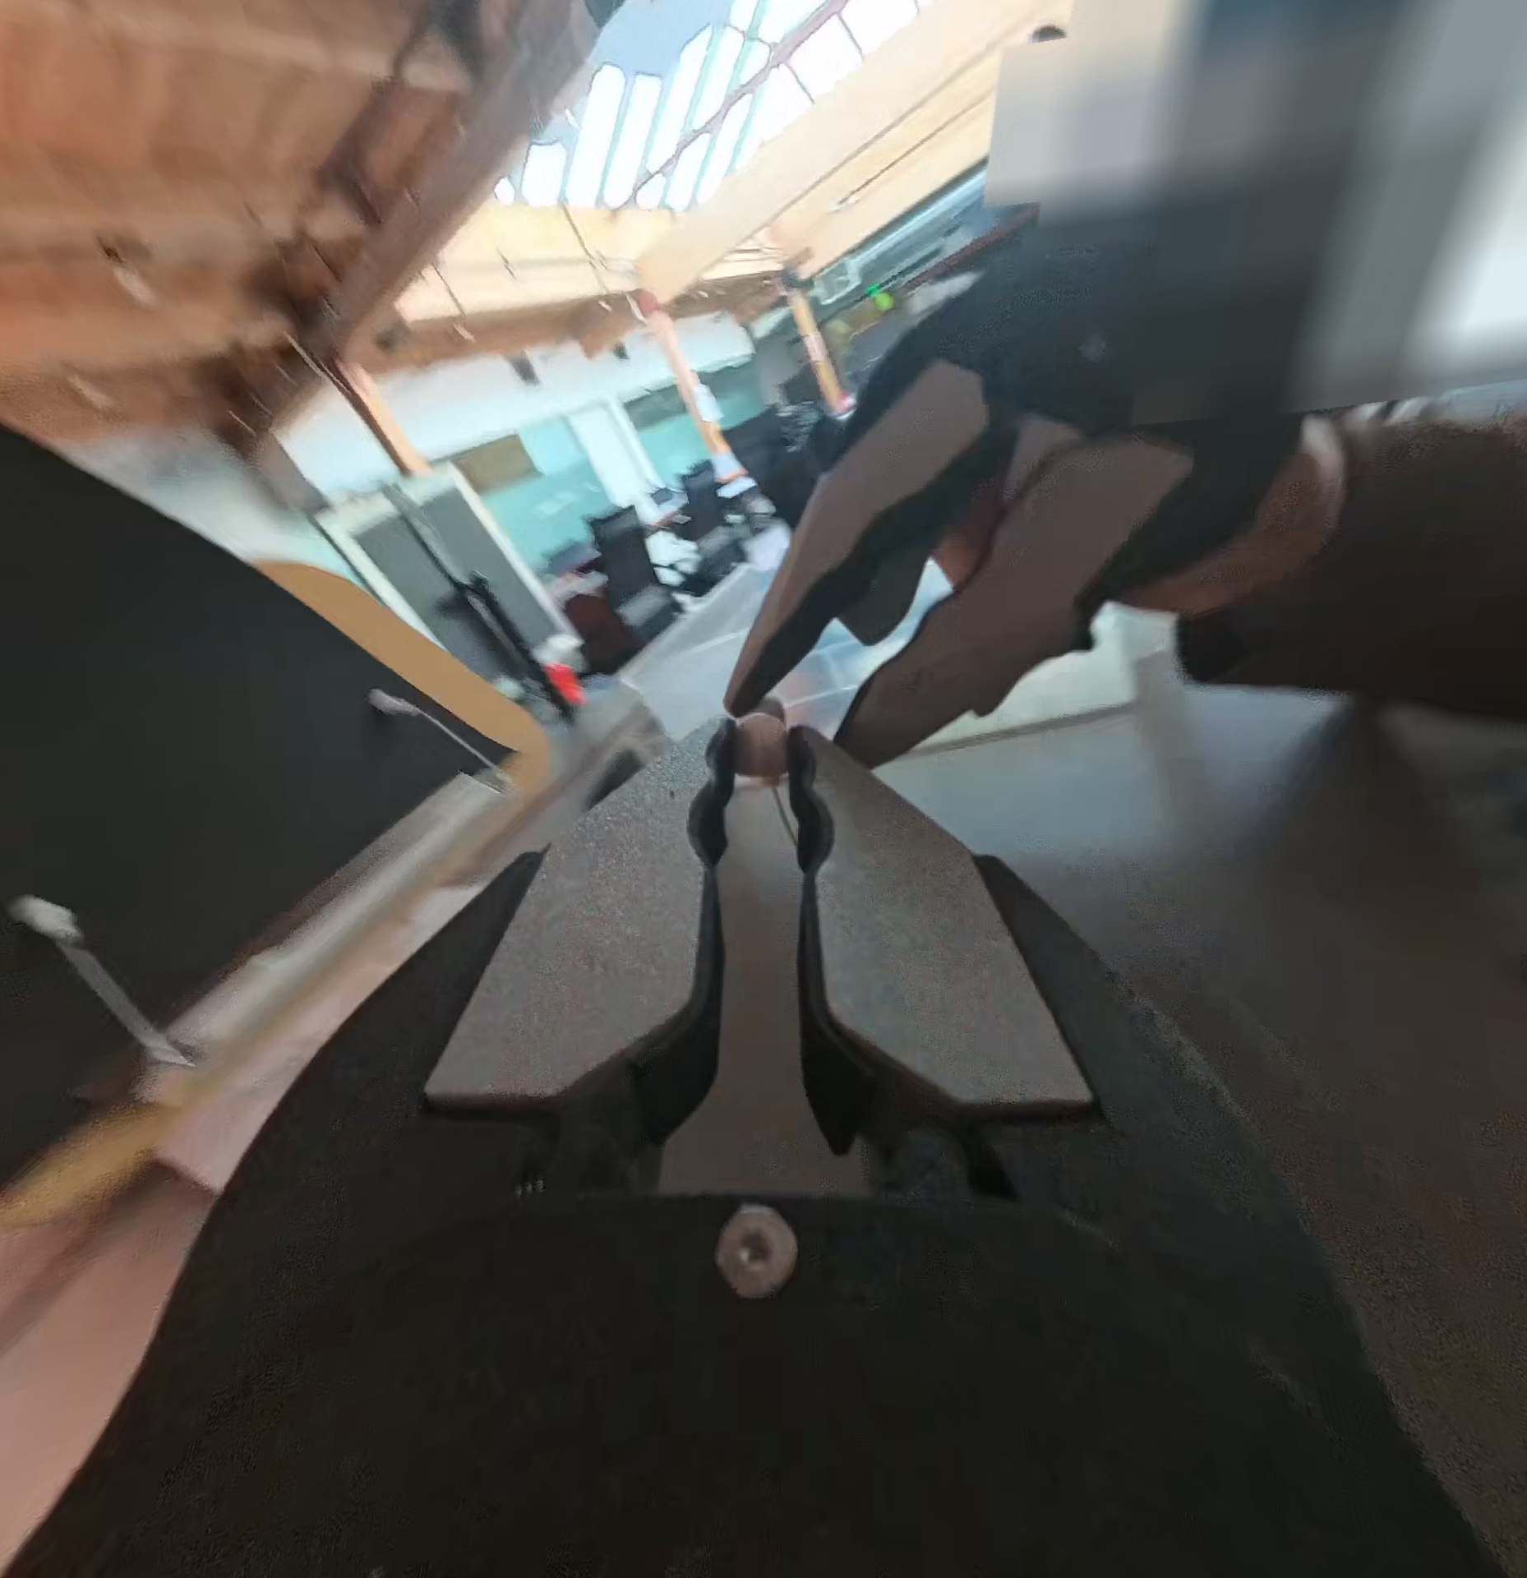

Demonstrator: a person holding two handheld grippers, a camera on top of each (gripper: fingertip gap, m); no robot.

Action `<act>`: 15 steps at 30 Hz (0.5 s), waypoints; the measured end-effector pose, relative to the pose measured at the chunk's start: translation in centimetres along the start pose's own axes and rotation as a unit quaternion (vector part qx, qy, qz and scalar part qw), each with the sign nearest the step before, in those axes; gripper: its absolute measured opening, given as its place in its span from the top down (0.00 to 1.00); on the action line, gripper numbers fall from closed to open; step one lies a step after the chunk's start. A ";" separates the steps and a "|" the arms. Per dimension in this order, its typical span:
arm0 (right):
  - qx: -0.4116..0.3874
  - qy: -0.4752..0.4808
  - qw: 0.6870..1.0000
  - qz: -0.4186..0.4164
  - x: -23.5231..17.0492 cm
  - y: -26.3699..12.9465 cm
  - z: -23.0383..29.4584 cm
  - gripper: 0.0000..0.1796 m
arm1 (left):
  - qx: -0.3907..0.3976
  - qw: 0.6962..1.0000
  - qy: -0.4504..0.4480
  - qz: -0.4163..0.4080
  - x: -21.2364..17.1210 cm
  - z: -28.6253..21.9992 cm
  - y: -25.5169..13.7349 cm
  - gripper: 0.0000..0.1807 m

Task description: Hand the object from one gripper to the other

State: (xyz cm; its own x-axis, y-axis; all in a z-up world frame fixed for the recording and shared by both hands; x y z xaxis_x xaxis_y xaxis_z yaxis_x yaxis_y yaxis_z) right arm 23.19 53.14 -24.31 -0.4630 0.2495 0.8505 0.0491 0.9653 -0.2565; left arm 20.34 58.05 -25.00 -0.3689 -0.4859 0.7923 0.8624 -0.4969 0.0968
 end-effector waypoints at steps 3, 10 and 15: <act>0.050 0.071 0.996 -0.004 -0.2 -0.3 -0.2 0.86 | 0.045 0.992 0.120 0.012 0.5 -0.5 0.0 0.95; 0.095 0.227 0.968 -0.042 0.5 -0.5 -1.0 0.67 | 0.137 0.959 0.243 0.047 0.6 0.7 -0.2 0.96; 0.156 0.329 0.929 -0.058 1.0 0.1 -0.8 0.64 | 0.132 0.949 0.285 0.023 1.4 -0.2 -0.1 0.96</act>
State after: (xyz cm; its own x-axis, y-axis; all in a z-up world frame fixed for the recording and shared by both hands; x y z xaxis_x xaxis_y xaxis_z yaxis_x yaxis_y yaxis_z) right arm 23.44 53.53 -23.15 0.1981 0.2379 0.9509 -0.2740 0.9449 -0.1793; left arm 19.61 57.28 -24.04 -0.3910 -0.8504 0.3519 0.9114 -0.3044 0.2771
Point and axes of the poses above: each gripper's, where its closed fingertips meet, y out along the fingers, x out of its top, z = x × y across the jaws, the point moved 4 cm from there along -y, back along the fingers, and after that the axes turned 9 degrees about y, right-handed, at the moved point
